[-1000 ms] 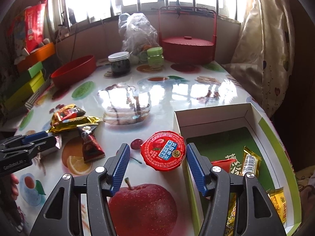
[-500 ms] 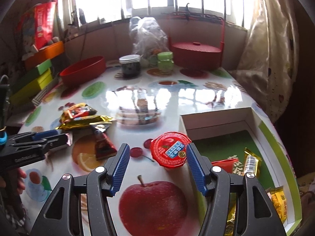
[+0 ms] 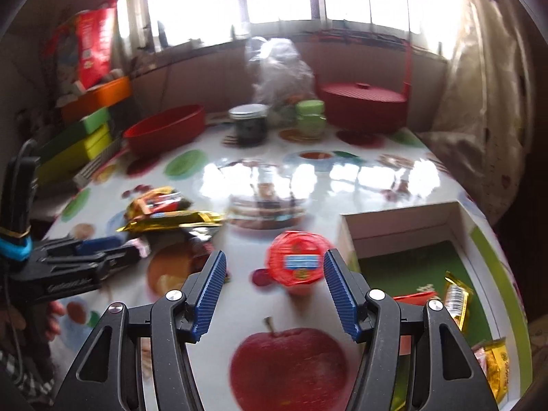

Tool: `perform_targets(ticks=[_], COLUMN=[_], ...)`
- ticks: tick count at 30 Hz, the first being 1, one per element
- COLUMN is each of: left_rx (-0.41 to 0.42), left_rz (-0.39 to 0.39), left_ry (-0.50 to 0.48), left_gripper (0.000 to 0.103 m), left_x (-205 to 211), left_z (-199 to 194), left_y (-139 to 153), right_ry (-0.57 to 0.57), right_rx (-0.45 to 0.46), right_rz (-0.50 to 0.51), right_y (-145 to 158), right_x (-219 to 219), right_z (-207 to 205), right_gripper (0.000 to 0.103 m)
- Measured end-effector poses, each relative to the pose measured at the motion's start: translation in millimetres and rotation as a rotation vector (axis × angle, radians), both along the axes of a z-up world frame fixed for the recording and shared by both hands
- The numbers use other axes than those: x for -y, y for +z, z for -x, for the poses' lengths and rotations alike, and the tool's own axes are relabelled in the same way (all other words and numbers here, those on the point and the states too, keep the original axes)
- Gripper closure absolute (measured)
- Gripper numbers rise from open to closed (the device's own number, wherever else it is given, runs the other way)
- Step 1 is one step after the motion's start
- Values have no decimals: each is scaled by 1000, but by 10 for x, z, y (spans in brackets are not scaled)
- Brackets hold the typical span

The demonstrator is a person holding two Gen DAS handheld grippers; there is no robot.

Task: Organize snacks
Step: 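Grasp the red-lidded jelly cup with the right tool while the left tool grasps the white-red candy bar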

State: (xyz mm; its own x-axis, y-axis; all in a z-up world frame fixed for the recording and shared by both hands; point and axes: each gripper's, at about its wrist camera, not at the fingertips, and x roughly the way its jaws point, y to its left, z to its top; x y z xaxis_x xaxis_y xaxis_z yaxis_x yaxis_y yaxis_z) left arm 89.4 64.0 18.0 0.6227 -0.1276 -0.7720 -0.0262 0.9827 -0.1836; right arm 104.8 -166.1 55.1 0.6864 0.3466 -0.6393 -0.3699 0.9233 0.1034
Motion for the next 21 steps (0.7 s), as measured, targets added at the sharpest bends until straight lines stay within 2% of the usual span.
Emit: perform_targets(ticks=[10, 18, 21], left_rx=[-12, -14, -12], left_rz=[-1, -20, -29], left_ry=[-16, -64, -79], left_gripper=[56, 56, 56], left_x=[12, 55, 67], left_z=[-32, -27, -14], left_y=[-32, -36, -38], right_ry=[6, -21, -26], right_rx=[-57, -78, -81], right_rz=[45, 34, 28], right_y=[-149, -210, -222], right_x=[-59, -96, -88], right_z=[-202, -269, -267], right_gripper=[44, 44, 50])
